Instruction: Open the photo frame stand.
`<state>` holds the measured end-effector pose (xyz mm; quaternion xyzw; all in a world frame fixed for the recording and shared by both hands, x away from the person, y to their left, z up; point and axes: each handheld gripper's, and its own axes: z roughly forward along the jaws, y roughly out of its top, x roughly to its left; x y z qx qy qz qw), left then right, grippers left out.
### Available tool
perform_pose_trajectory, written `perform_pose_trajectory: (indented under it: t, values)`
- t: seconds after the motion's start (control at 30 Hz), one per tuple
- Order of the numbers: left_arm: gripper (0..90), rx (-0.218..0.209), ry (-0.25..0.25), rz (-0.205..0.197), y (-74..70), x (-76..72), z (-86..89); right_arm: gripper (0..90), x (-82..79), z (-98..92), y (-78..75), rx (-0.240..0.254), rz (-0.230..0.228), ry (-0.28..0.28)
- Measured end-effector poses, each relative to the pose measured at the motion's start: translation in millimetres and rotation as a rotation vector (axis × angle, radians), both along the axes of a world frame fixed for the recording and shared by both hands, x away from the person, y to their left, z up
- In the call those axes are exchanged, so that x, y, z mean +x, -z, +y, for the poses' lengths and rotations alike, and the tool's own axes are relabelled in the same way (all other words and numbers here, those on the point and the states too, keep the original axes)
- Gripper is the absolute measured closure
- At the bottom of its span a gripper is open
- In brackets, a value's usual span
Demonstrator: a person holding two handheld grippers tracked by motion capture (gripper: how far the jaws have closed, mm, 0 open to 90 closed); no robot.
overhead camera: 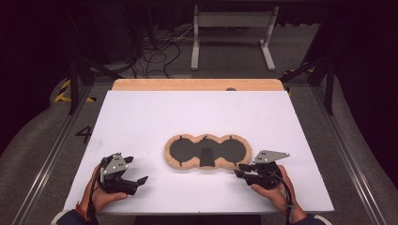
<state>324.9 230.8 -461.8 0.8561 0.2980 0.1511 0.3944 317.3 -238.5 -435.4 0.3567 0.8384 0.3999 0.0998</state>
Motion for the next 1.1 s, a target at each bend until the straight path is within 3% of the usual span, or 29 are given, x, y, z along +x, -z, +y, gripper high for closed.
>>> perform_pose_trajectory:
  t: [0.2,0.43,0.53,0.67,0.83,1.03,1.1]
  values:
    - [10.3,0.013,0.013,0.004,0.7,-0.5,-1.9,72.2,9.3,26.0,3.4,0.019,0.045,-0.047]
    - [10.2,0.021,0.015,0.012,1.8,-0.4,-3.5,70.9,22.3,48.0,10.7,0.049,0.125,-0.072]
    - [10.2,0.020,0.015,0.012,2.0,-0.4,-3.6,67.6,24.8,52.7,11.3,0.045,0.139,-0.068]
    - [10.2,0.018,0.012,0.018,2.4,-0.6,-4.2,65.9,28.0,54.7,12.6,0.079,0.178,-0.076]
    - [10.2,0.016,0.010,0.021,2.4,-0.3,-4.6,64.0,30.3,51.0,10.2,0.132,0.195,-0.052]
    - [10.1,0.014,0.011,0.029,2.7,0.1,-5.5,62.9,41.5,48.9,12.4,0.261,0.310,-0.009]
    - [10.1,0.014,0.014,0.027,2.7,0.5,-5.6,62.7,45.0,47.1,13.6,0.315,0.367,0.010]
